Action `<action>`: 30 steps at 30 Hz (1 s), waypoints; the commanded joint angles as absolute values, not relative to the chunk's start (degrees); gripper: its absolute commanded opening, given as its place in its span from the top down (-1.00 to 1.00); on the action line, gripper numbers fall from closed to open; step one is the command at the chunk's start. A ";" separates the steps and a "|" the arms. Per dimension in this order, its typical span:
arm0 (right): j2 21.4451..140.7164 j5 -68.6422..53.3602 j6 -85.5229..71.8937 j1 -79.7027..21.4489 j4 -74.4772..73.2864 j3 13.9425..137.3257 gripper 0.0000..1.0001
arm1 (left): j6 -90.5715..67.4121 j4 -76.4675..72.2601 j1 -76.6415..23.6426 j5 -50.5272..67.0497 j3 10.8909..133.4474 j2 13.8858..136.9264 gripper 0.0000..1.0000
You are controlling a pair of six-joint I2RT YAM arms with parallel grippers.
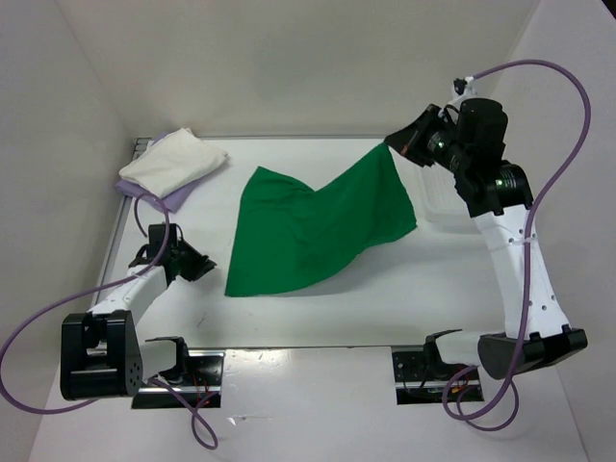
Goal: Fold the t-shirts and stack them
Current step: Flatten out the tshirt
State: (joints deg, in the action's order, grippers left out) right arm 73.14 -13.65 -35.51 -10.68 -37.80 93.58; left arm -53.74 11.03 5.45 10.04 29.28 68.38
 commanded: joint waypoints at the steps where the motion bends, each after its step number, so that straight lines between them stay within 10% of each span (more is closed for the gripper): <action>1: 77.51 -14.86 -36.30 -13.45 -38.77 98.53 0.99 | -51.68 10.20 5.89 9.32 31.72 68.64 0.64; 6: 83.31 -15.57 -36.83 -12.75 -30.25 83.89 0.99 | -50.10 12.21 5.89 8.71 33.48 66.80 0.60; 17: 100.27 -10.12 -34.28 -5.36 -21.62 79.16 0.99 | -43.51 15.82 -6.74 6.33 35.50 70.83 -0.15; 20: 104.77 -10.45 -33.75 -5.36 -24.25 84.70 0.64 | -44.38 14.42 -9.92 5.55 38.66 74.96 -0.38; 22: 101.79 -10.46 -33.75 -5.36 -24.26 82.90 0.30 | -45.61 13.80 -11.07 2.22 42.07 74.97 -0.38; 26: 93.01 -8.44 -33.05 -5.36 -23.65 73.59 0.26 | -43.95 13.18 -11.07 0.26 46.22 73.13 -0.15; 30: 83.70 -8.44 -34.97 -5.36 -21.36 59.54 0.70 | -42.71 11.78 -13.88 5.97 48.42 81.11 0.18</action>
